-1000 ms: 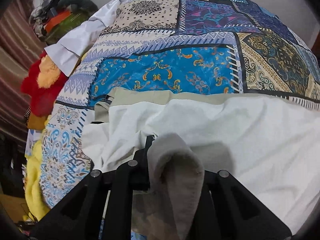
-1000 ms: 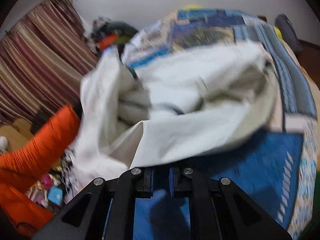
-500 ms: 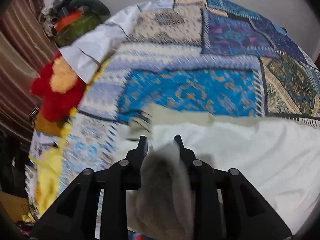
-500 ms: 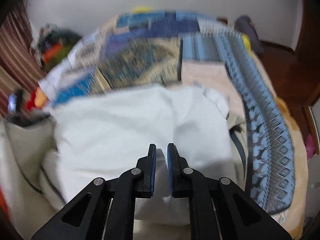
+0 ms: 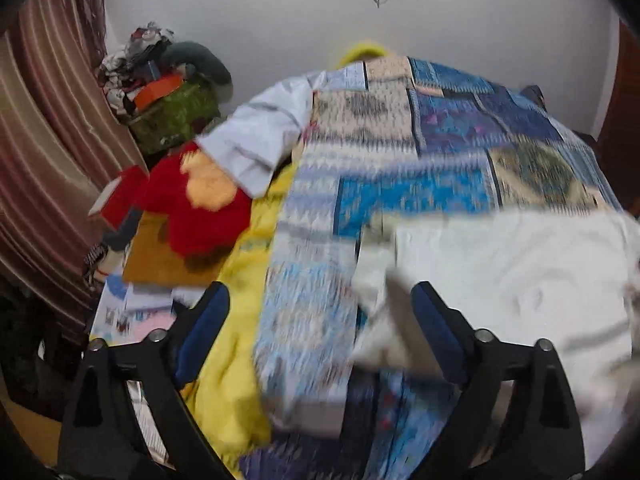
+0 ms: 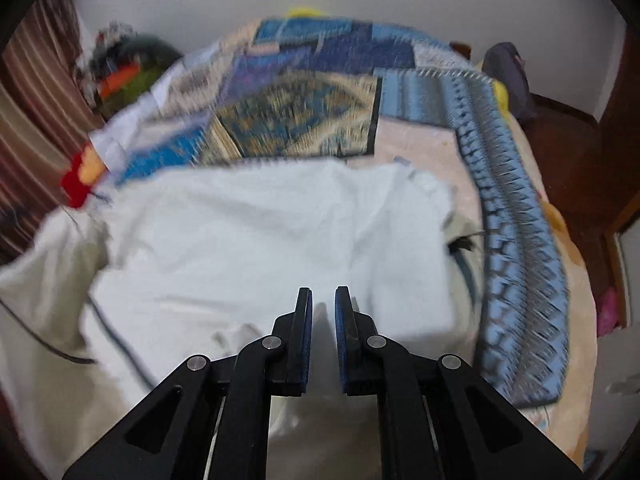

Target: Fold large clothes

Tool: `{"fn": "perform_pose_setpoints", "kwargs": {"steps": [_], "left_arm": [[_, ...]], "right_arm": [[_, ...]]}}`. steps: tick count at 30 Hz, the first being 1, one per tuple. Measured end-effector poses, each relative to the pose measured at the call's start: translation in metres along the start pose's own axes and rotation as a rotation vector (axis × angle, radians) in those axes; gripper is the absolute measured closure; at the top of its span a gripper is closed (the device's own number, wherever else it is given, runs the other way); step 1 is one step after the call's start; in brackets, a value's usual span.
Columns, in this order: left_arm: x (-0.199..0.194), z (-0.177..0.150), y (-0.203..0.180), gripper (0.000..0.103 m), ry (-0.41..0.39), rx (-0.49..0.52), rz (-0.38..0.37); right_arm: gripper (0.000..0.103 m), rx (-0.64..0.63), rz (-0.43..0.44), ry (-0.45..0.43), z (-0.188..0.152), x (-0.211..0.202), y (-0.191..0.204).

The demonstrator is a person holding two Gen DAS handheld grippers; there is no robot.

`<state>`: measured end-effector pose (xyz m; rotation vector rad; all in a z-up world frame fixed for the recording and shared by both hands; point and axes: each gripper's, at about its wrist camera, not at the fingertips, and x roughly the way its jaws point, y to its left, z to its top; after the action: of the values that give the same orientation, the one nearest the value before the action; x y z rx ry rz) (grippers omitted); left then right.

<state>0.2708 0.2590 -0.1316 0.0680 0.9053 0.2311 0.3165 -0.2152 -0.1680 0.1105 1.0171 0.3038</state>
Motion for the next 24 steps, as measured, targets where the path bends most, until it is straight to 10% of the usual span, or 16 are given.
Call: {"fn": "perform_pose_setpoints", "kwargs": {"steps": [4, 11, 17, 24], "left_arm": [[0.003, -0.067, -0.004, 0.009, 0.105, 0.023, -0.027], [-0.005, -0.139, -0.084, 0.009, 0.207, 0.065, -0.332], [-0.053, -0.106, -0.170, 0.009, 0.049, 0.227, -0.452], [-0.040, -0.041, -0.218, 0.009, -0.019, 0.232, -0.383]], "right_arm": [[0.095, -0.013, -0.057, -0.070, -0.018, -0.048, -0.006], [0.095, -0.076, -0.074, 0.001, -0.097, -0.079, -0.010], [0.096, -0.164, 0.028, 0.051, -0.162, -0.078, 0.012], [0.095, -0.067, 0.268, 0.012, -0.160, -0.073, 0.020]]}}
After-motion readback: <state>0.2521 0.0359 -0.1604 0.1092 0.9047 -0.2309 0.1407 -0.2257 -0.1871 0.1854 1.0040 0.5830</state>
